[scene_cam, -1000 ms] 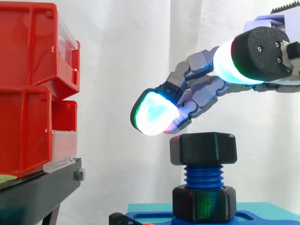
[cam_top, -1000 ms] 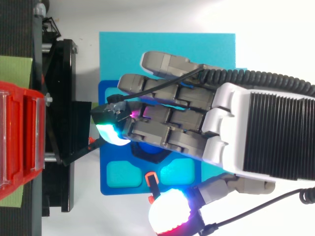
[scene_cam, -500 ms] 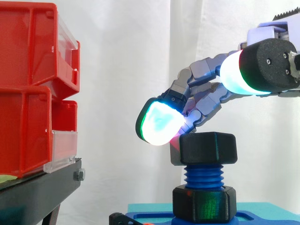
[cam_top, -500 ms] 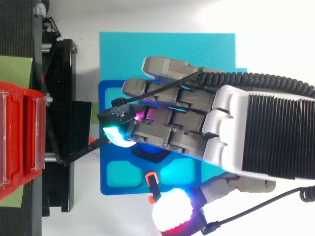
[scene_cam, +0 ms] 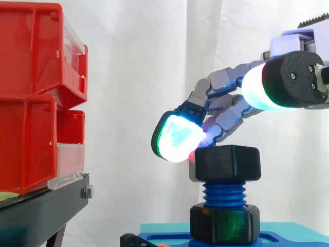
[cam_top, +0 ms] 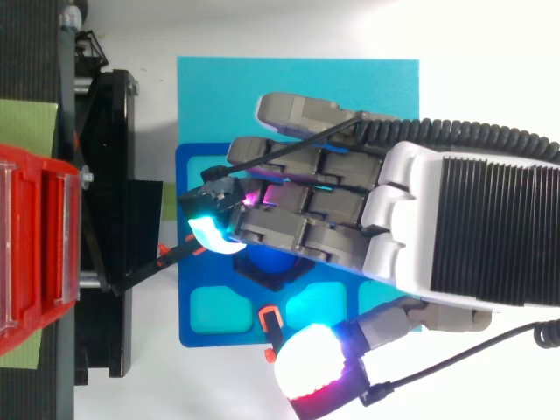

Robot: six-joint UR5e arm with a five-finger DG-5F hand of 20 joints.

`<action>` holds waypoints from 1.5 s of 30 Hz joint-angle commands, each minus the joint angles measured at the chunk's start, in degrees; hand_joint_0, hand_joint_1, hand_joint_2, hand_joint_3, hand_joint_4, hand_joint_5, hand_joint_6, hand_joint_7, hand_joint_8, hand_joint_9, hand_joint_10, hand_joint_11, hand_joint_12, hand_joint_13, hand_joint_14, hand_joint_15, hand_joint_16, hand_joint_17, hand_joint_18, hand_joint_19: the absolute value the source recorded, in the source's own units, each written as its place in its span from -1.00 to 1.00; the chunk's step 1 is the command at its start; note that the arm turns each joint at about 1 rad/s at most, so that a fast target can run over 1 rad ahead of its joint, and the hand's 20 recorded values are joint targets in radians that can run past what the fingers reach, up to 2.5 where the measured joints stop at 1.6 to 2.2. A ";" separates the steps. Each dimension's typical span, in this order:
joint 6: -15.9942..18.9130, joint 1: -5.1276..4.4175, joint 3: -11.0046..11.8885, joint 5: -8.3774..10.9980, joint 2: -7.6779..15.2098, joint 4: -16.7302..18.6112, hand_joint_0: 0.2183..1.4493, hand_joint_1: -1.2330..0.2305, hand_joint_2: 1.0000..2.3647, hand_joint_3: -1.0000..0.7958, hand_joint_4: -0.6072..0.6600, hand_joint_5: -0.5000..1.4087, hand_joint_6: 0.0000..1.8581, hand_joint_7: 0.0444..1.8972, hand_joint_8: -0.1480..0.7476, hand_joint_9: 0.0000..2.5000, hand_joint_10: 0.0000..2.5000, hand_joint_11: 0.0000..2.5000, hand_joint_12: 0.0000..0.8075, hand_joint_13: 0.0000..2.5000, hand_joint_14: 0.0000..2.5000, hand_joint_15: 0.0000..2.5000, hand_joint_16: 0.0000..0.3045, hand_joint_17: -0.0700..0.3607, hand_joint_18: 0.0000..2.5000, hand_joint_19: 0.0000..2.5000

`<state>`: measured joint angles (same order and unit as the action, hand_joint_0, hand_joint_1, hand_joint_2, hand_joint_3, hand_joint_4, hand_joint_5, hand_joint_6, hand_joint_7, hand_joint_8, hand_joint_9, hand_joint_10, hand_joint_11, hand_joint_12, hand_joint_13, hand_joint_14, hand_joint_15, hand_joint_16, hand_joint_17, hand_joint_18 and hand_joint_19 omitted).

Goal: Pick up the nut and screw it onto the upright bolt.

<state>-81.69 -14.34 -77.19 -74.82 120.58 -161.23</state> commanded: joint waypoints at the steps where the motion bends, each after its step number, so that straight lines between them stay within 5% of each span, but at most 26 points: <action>1: -0.05 0.37 -0.07 -0.32 0.01 -0.32 -0.52 0.41 -1.00 -0.44 0.30 -0.55 -0.46 0.25 -0.15 -0.56 -1.00 -1.00 -0.38 -0.60 -1.00 -1.00 -0.86 -0.46 -0.94 -1.00; 11: -0.13 1.95 0.02 -2.08 -0.08 -1.02 -0.51 0.39 -1.00 -0.44 0.22 -0.53 -0.46 0.47 -0.14 -0.52 -1.00 -1.00 -0.40 -0.57 -1.00 -1.00 -0.87 -0.48 -0.91 -1.00; 20: -0.31 3.27 0.02 -4.19 -0.08 -0.93 -0.51 0.38 -1.00 -0.44 0.17 -0.55 -0.26 0.28 -0.12 -0.47 -1.00 -1.00 -0.42 -0.54 -1.00 -1.00 -0.89 -0.49 -0.87 -1.00; 29: -0.84 5.11 3.80 -6.74 -0.08 -5.94 -0.50 0.36 -1.00 -0.44 0.13 -0.53 -0.17 0.29 -0.11 -0.36 -1.00 -1.00 -0.47 -0.48 -1.00 -1.00 -0.91 -0.53 -0.81 -1.00; 35: -0.84 5.46 5.47 -7.09 -0.08 -7.26 -0.49 0.36 -1.00 -0.44 0.12 -0.52 -0.23 0.32 -0.10 -0.33 -1.00 -1.00 -0.47 -0.46 -1.00 -1.00 -0.91 -0.54 -0.79 -1.00; 40: -1.01 5.46 7.93 -7.35 -0.08 -8.58 -0.50 0.38 -1.00 -0.44 0.23 -0.50 -0.46 0.52 -0.11 -0.35 -1.00 -1.00 -0.45 -0.48 -1.00 -1.00 -0.90 -0.52 -0.80 -1.00; 45: -1.63 5.29 8.46 -7.27 -0.08 -8.23 -0.51 0.38 -1.00 -0.44 0.33 -0.54 -0.46 0.21 -0.12 -0.35 -1.00 -1.00 -0.43 -0.48 -1.00 -1.00 -0.89 -0.50 -0.81 -1.00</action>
<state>-82.89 -8.94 -69.05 -82.16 120.50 -169.60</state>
